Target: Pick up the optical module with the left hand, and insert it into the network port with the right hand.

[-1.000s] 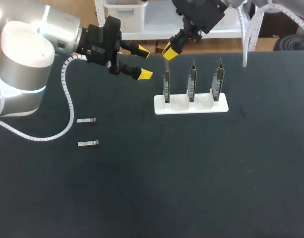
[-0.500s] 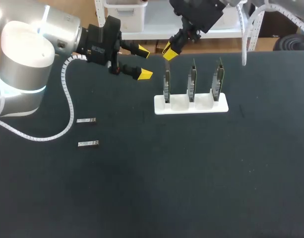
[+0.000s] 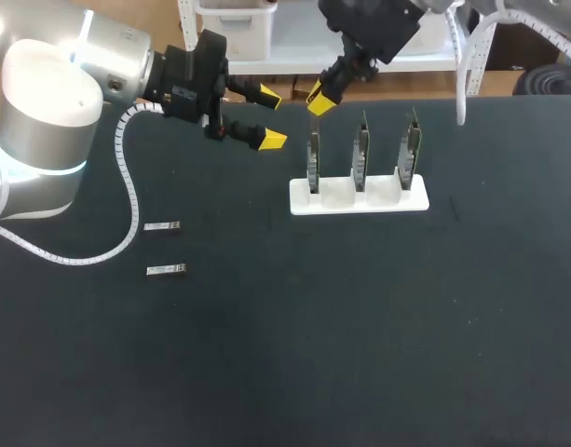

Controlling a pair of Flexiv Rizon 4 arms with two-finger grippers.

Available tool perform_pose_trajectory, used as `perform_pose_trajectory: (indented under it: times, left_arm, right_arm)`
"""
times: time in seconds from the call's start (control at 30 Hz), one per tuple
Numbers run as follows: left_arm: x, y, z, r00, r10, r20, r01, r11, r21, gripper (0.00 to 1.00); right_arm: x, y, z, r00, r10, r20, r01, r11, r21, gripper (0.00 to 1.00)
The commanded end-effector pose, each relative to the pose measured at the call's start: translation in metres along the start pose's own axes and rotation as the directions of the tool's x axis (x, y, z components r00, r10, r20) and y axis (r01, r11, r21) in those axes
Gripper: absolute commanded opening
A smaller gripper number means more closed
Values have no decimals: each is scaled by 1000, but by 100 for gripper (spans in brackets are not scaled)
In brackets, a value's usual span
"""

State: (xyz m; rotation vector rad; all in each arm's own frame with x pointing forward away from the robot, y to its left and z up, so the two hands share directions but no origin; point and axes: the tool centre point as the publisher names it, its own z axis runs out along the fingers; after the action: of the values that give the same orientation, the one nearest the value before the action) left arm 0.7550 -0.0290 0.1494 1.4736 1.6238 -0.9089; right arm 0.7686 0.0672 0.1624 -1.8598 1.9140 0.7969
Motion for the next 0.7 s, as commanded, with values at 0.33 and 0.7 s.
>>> perform_pose_trajectory:
  times: [0.33,0.7]
  left_arm:
    - [-1,1,1,1000,-2,-3,2,1000,0,100]
    - [-1,1,1,1000,-2,-3,2,1000,0,100]
  right_arm:
    - [3,5,5,1000,2,-25,-2,1000,6,0]
    - [2,5,4,999,-2,-44,2,1000,9,0]
